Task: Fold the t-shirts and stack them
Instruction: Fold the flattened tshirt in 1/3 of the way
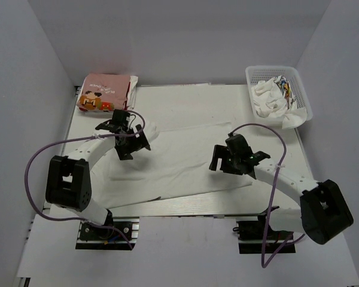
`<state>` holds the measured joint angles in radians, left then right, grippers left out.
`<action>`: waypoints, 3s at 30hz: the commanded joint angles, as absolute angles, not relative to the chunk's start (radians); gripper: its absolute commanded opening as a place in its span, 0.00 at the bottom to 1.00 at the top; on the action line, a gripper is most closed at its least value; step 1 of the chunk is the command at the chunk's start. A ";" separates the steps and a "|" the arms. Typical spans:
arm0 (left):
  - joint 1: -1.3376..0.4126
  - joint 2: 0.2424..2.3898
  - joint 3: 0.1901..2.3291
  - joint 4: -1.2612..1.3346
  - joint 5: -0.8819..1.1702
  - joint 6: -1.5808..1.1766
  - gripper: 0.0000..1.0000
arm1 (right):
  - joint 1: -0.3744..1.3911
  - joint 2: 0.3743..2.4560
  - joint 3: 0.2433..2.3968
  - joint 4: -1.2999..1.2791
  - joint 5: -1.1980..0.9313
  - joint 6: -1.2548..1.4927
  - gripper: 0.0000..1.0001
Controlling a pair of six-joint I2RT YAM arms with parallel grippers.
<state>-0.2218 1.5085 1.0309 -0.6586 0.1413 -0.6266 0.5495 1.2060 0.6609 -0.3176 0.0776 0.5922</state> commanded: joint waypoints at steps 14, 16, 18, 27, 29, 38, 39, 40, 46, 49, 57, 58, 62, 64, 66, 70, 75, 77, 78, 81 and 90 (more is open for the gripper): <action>-0.310 1.595 1.109 -0.712 0.043 -0.575 1.00 | 0.538 1.216 0.480 -0.481 0.167 0.941 0.90; -0.324 1.623 1.109 -0.712 0.034 -0.575 1.00 | 0.538 1.128 0.530 -0.580 0.207 0.937 0.90; -0.337 1.641 1.109 -0.724 0.023 -0.575 1.00 | 0.540 1.095 0.561 -0.696 0.247 0.959 0.90; -0.411 1.686 1.141 -0.733 -0.011 -0.565 0.94 | 0.545 1.011 0.604 -0.718 0.305 0.904 0.90; -0.420 1.686 1.141 -0.733 -0.038 -0.565 0.90 | 0.542 1.014 0.630 -0.678 0.319 0.881 0.90; -0.430 1.724 1.158 -0.868 -0.196 -0.667 0.73 | 0.542 1.054 0.641 -0.667 0.351 0.845 0.90; -0.430 1.712 1.149 -0.856 -0.205 -0.678 0.71 | 0.540 1.052 0.637 -0.663 0.347 0.845 0.90; -0.430 1.712 1.140 -0.844 -0.206 -0.678 0.70 | 0.541 1.054 0.634 -0.661 0.344 0.845 0.90; -0.430 1.755 1.149 -0.813 -0.193 -0.698 0.44 | 0.541 1.054 0.624 -0.644 0.347 0.845 0.90; -0.430 1.755 1.149 -0.813 -0.193 -0.698 0.25 | 0.540 1.052 0.626 -0.653 0.347 0.848 0.90; -0.430 1.723 1.120 -0.802 -0.184 -0.698 0.00 | 0.540 1.019 0.606 -0.657 0.387 0.861 0.90; -0.430 1.695 1.120 -0.793 -0.184 -0.698 0.00 | 0.541 1.012 0.601 -0.660 0.393 0.862 0.90; -0.430 1.632 1.109 -0.784 -0.187 -0.698 0.00 | 0.540 1.008 0.594 -0.655 0.394 0.870 0.90; -0.430 1.608 1.109 -0.784 -0.210 -0.687 0.00 | 0.543 1.011 0.591 -0.652 0.397 0.873 0.90; -0.430 1.570 1.109 -0.784 -0.210 -0.677 0.00 | 0.541 1.020 0.588 -0.653 0.397 0.870 0.90; -0.430 1.514 1.095 -0.697 -0.112 -0.614 0.00 | 0.541 1.035 0.591 -0.649 0.402 0.867 0.90; -0.430 1.572 1.110 -0.736 -0.119 -0.600 0.21 | 0.541 1.054 0.595 -0.653 0.400 0.865 0.90; -0.430 1.610 1.135 -0.811 -0.184 -0.624 0.42 | 0.541 1.060 0.595 -0.652 0.403 0.864 0.90; -0.430 1.624 1.135 -0.822 -0.201 -0.653 0.71 | 0.541 1.061 0.597 -0.655 0.403 0.861 0.90; -0.420 1.635 1.103 -0.799 -0.203 -0.663 1.00 | 0.540 1.075 0.604 -0.653 0.406 0.854 0.90; -0.411 1.696 1.101 -0.772 -0.225 -0.684 0.72 | 0.538 1.143 0.635 -0.660 0.405 0.839 0.90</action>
